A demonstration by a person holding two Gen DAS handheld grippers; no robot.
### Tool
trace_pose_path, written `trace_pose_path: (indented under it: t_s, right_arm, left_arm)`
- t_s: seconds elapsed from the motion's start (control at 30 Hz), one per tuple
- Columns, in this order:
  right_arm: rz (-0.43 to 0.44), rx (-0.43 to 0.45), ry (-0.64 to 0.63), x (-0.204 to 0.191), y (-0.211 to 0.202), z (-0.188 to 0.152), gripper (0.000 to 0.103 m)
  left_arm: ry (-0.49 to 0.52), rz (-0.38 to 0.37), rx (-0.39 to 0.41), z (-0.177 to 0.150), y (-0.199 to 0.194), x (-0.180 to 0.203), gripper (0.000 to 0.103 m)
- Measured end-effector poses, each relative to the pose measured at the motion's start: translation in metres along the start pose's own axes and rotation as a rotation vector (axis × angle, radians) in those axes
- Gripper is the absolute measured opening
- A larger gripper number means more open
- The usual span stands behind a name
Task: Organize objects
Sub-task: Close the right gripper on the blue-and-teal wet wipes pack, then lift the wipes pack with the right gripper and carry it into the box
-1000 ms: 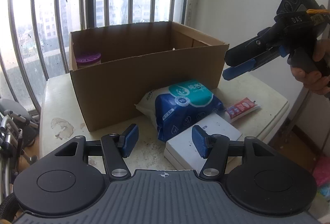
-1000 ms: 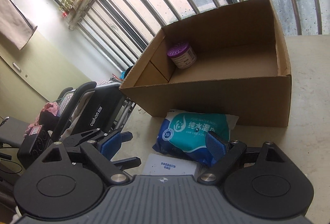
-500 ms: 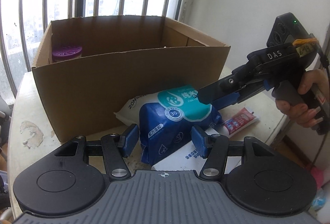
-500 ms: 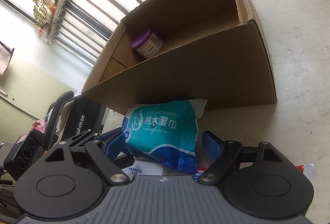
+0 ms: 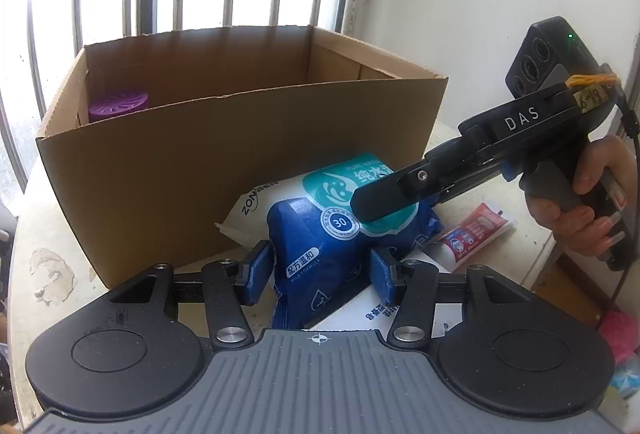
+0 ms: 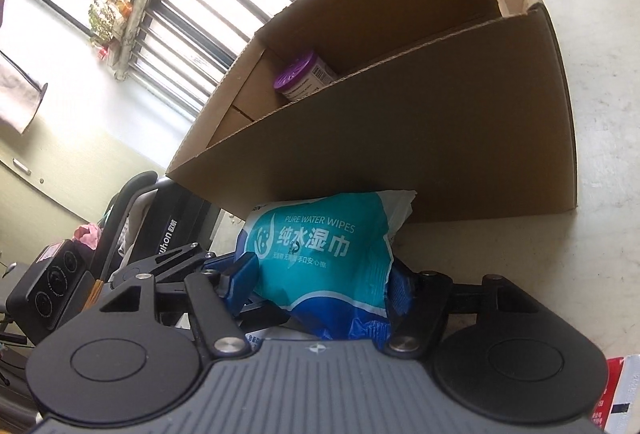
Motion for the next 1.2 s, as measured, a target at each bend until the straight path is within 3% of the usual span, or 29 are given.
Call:
trace_pose_path:
  t_s: [0.83, 1.2]
  right_arm:
    - [0.03, 0.148, -0.185, -0.088, -0.066, -0.024, 0.069]
    - [0.069, 0.219, -0.216, -0.116, -0.086, -0.011, 0.068]
  left_arm:
    - [0.091, 0.098, 0.159, 0.031, -0.087, 0.029, 0.051]
    - [0.137, 0.147, 0.215, 0.059, -0.101, 0.032, 0.051]
Point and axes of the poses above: each gripper's, at about its wrist camera, not at the fingertips, and y roughly the way its jaws point, x to its right, z to its top, the point moved 5 cm from there along y, roughly the way its jaws point, and after that the axes turned 15 degrees about y, right-handed, at the moved point
